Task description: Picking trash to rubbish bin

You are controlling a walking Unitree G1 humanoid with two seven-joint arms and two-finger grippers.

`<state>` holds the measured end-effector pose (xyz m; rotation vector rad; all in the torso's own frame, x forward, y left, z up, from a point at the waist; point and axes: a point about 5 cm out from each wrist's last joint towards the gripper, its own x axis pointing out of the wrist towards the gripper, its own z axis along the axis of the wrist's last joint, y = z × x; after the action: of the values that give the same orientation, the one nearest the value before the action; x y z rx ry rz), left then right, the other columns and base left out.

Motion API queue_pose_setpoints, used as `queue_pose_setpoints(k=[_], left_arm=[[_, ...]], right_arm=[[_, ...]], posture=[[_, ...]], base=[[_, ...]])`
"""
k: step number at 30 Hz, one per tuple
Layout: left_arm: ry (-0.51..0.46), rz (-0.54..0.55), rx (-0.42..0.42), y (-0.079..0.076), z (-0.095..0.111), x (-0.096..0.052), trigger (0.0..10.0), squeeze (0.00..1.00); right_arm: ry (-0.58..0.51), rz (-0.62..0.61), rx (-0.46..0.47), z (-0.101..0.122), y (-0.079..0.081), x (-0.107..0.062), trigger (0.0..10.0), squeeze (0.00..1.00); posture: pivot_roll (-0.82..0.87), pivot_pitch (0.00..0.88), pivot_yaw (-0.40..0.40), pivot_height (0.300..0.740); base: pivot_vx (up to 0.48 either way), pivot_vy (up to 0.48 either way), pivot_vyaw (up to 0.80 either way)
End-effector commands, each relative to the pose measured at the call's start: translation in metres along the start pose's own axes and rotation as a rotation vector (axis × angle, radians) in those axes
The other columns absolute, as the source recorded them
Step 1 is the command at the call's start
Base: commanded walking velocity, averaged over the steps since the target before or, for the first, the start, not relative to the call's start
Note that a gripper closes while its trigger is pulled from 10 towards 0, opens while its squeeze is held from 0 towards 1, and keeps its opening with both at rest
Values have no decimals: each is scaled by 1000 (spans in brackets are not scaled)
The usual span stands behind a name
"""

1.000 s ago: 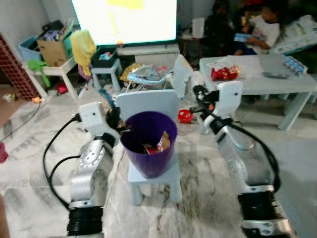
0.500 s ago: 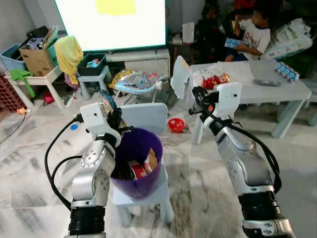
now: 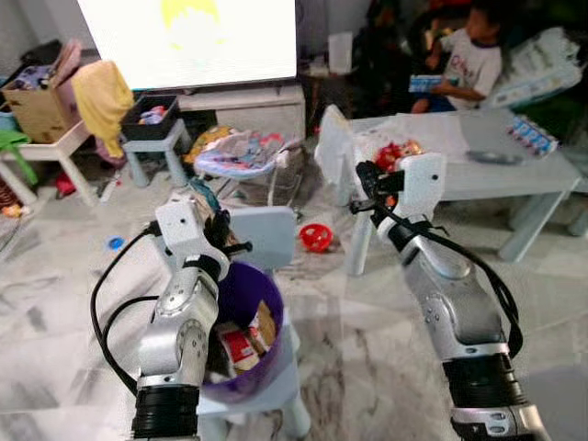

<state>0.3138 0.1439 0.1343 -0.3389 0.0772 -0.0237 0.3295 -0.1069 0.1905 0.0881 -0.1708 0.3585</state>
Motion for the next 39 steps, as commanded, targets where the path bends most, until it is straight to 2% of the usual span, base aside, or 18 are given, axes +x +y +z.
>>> queue_pose_setpoints(k=[1, 2, 3, 5, 7, 9, 10, 11, 12, 15, 16, 17, 18, 19, 25, 33, 39], left_arm=[[42, 52, 4, 11, -7, 0, 0, 0], [100, 71, -7, 14, -18, 1, 0, 0], [100, 71, -7, 14, -18, 1, 0, 0], [184, 111, -57, 20, -34, 2, 0, 0], [214, 121, -66, 22, -40, 2, 0, 0], [291, 149, -57, 27, -52, 1, 0, 0], [291, 149, -57, 27, -52, 1, 0, 0], [379, 155, -33, 31, -67, -2, 0, 0], [409, 147, -26, 32, -73, -4, 0, 0], [454, 152, -31, 37, -82, -8, 0, 0], [474, 154, -39, 41, -87, -12, 1922, 1000], [487, 156, -45, 44, -90, -14, 7451, 1000], [487, 156, -45, 44, -90, -14, 7451, 1000], [495, 161, -51, 47, -93, -15, 10000, 1000], [516, 202, -35, 58, -99, -20, 10000, 1000], [506, 212, -23, 63, -98, -26, 10000, 1000], [485, 230, 2, 73, -95, -36, 10000, 1000]], right_arm=[[-19, 35, 5, 5, 10, 3, 0, 0], [-19, 34, 4, 6, 10, 3, 0, 0], [-19, 34, 4, 6, 10, 3, 0, 0], [-17, 31, 0, 6, 9, 2, 0, 0], [-16, 30, -2, 6, 8, 2, 0, 0], [-12, 26, -7, 6, 6, 0, 0, 0], [-12, 26, -7, 6, 6, 0, 0, 0], [-8, 20, -12, 5, 4, -3, 0, 0], [-6, 17, -13, 5, 3, -3, 0, 0], [-4, 12, -15, 5, 2, -5, 0, 0], [-2, 8, -14, 5, 1, -5, 0, 0], [0, 5, -14, 5, 1, -6, 0, 0], [0, 5, -14, 5, 1, -6, 0, 0], [2, 2, -14, 4, 0, -7, 0, 0], [16, 0, -11, 2, -1, -10, 0, 0], [35, -3, -5, -3, -3, -11, 0, 0], [64, -5, 13, -14, -1, -10, 0, 0]], posture=[[37, 0, 27, 740], [32, 0, 26, 740], [32, 0, 26, 740], [25, 0, 25, 740], [21, 0, 25, 740], [14, 0, 27, 740], [14, 0, 27, 740], [8, 0, 30, 740], [8, 0, 31, 740], [6, 0, 31, 740], [5, 0, 32, 740], [5, 0, 32, 740], [5, 0, 32, 740], [4, 0, 32, 740], [6, 0, 27, 740], [31, 0, 22, 740], [47, 0, 19, 740]], base=[[0, 0, 0], [0, 0, 0], [0, 0, 0], [0, 0, 0], [0, 0, 0], [0, 0, 0], [0, 0, 0], [0, 0, 0], [0, 0, 0], [0, 0, 0], [0, 0, 0], [0, 0, 0], [0, 0, 0], [0, 0, 0], [0, 0, 0], [0, 0, 0], [0, 0, 0]])
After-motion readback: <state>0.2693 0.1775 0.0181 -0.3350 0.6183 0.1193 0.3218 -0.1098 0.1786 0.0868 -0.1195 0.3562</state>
